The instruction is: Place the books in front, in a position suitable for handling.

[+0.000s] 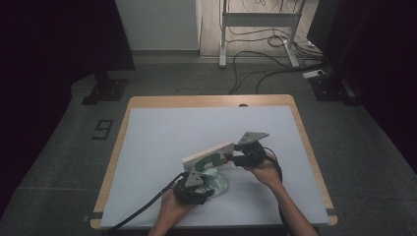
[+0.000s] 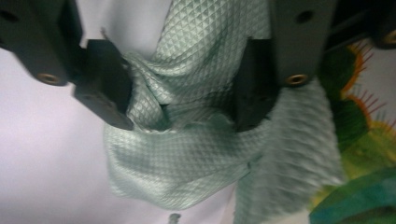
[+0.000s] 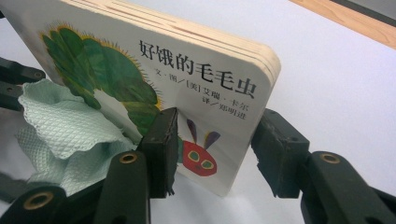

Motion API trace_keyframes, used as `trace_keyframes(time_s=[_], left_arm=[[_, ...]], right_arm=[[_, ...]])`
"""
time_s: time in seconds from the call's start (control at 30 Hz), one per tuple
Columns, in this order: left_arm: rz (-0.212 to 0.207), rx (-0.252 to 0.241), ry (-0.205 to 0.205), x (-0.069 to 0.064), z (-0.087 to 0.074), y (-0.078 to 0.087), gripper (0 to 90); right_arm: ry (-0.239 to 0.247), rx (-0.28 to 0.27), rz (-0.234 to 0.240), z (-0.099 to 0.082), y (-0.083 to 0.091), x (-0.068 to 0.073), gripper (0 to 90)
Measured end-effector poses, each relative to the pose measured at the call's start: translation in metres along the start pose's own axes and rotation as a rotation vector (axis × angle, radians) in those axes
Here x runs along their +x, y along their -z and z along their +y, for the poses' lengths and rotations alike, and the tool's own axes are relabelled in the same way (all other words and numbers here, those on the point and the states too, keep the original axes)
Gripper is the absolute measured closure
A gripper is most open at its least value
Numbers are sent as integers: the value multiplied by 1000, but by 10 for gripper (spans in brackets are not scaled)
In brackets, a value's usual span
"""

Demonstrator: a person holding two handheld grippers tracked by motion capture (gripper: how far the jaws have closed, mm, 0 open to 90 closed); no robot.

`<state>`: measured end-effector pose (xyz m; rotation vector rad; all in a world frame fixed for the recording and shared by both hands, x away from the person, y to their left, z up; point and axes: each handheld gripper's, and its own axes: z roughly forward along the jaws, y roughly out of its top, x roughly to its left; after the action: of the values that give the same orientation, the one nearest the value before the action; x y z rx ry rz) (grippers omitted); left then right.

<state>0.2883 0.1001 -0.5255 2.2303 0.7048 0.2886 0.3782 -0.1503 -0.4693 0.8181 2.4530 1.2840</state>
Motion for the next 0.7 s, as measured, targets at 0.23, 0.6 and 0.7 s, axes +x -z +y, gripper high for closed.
trace_keyframes(time_s=[0.23, 0.6, 0.7], left_arm=[[7, 12, 28, 3, 1, 2, 679], [-33, -7, 50, 6, -5, 14, 844], [-28, -3, 41, 6, -10, 26, 844]], right_arm=[[-1, -3, -1, 0, 0, 0, 507], [-9, -17, 8, -4, 1, -2, 523], [-10, -15, 10, -5, 2, -2, 534]])
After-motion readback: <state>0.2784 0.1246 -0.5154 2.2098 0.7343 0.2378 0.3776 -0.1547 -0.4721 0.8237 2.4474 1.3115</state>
